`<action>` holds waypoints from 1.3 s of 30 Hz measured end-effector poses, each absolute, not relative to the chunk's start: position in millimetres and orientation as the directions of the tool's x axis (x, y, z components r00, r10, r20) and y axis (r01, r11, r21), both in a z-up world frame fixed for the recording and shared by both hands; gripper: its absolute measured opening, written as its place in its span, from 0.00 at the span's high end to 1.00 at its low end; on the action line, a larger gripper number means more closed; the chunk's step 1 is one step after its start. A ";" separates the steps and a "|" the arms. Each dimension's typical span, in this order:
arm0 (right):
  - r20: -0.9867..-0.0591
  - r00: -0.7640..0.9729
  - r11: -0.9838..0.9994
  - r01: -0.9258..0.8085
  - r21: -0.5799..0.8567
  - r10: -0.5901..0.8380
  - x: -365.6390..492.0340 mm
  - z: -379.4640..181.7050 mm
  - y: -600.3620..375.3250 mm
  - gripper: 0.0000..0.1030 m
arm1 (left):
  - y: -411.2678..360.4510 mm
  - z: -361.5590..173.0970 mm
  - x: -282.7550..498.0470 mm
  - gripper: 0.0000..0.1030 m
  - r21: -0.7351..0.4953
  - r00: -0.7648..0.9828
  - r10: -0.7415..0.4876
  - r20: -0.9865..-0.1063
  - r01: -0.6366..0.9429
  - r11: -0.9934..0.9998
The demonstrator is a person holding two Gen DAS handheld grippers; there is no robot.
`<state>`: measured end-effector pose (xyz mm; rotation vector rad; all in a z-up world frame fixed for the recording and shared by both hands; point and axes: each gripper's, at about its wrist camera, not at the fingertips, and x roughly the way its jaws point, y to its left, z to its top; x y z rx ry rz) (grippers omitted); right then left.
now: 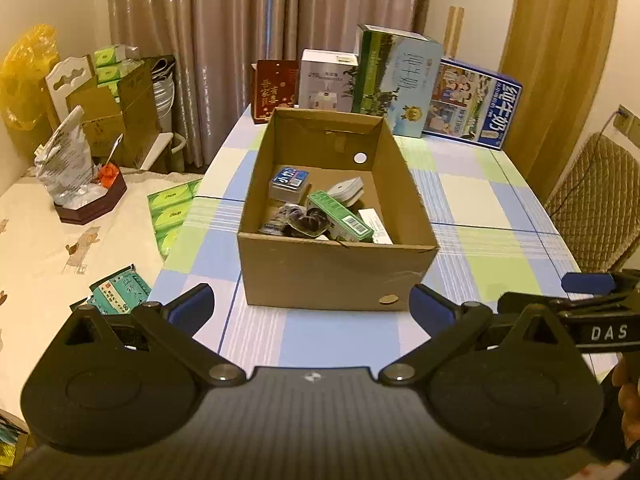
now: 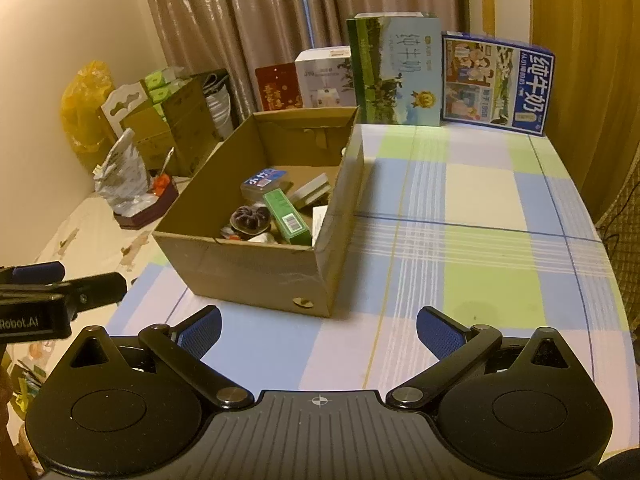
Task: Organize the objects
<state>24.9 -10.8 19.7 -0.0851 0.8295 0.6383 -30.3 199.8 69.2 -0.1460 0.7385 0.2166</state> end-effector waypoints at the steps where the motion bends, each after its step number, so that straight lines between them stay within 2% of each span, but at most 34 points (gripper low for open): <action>1: -0.709 0.503 0.812 -0.558 0.170 0.494 24.8 20.2 -11.5 0.02 | 197.9 69.3 -30.7 0.01 -0.052 0.718 0.142 -0.681 -0.241 0.969; 39: -0.721 0.500 0.821 -0.545 0.169 0.480 23.9 16.9 -12.9 0.02 | 192.5 58.7 -28.2 0.01 -0.033 0.708 0.148 -0.691 -0.235 0.971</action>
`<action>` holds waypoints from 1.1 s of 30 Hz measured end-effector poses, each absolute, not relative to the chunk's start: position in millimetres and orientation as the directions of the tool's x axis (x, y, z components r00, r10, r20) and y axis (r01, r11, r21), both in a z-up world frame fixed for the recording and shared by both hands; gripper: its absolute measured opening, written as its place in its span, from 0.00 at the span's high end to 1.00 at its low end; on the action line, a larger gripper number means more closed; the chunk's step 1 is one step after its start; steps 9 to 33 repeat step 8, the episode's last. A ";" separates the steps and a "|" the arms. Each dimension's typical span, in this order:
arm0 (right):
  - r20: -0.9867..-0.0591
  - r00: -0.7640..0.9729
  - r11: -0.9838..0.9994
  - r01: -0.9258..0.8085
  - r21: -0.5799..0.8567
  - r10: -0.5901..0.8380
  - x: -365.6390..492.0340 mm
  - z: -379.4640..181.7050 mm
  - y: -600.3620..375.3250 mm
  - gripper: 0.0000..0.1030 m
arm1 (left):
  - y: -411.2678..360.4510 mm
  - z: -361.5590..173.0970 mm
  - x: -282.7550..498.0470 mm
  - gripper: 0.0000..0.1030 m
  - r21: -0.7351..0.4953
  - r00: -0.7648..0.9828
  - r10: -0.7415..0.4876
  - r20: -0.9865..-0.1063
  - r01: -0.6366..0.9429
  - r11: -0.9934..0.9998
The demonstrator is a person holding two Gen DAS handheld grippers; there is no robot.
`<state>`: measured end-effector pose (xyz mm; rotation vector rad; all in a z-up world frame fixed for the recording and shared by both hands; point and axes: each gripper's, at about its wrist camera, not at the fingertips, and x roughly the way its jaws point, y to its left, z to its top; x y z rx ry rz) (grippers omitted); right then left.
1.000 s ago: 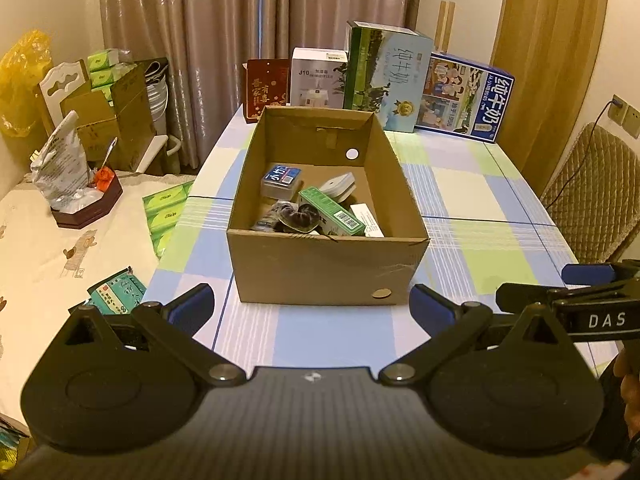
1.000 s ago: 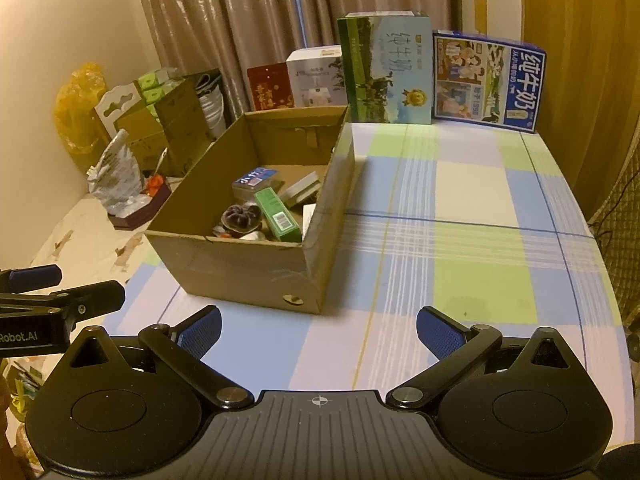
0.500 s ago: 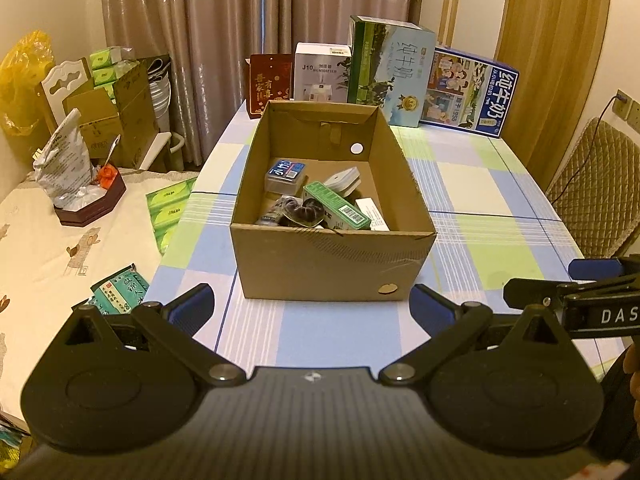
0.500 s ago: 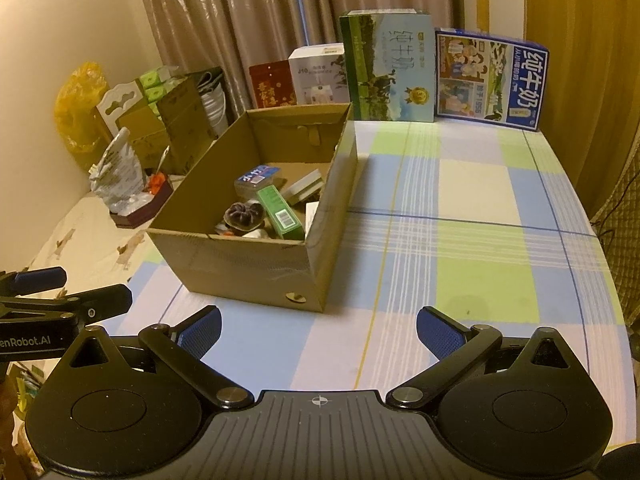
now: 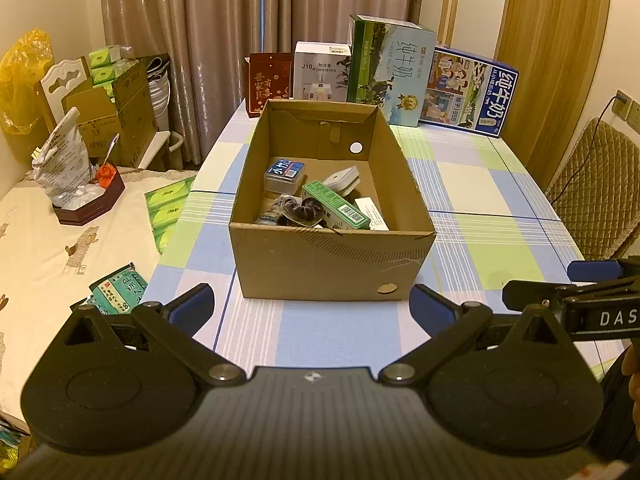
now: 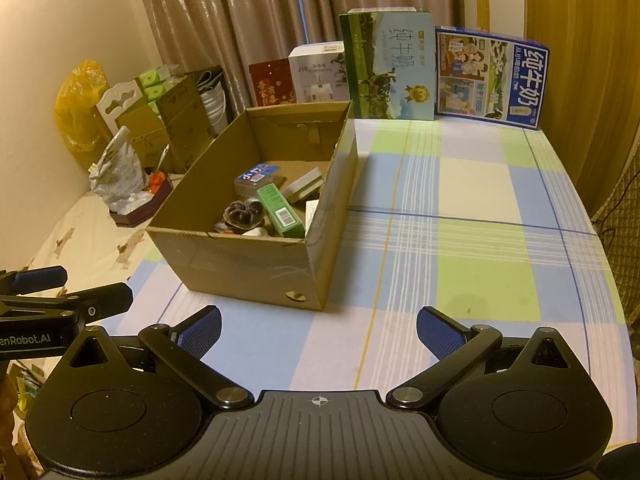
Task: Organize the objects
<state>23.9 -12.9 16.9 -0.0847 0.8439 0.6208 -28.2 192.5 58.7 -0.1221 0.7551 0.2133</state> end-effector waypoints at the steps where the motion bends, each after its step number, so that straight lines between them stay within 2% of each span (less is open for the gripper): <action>1: -0.721 0.500 0.821 -0.545 0.169 0.480 23.9 17.0 -12.9 0.02 | 192.6 58.3 -28.2 0.01 -0.034 0.708 0.147 -0.691 -0.235 0.971; 33: -0.719 0.498 0.819 -0.546 0.174 0.485 21.6 16.0 -12.4 0.02 | 189.2 55.4 -28.8 0.01 -0.056 0.725 0.125 -0.677 -0.221 0.974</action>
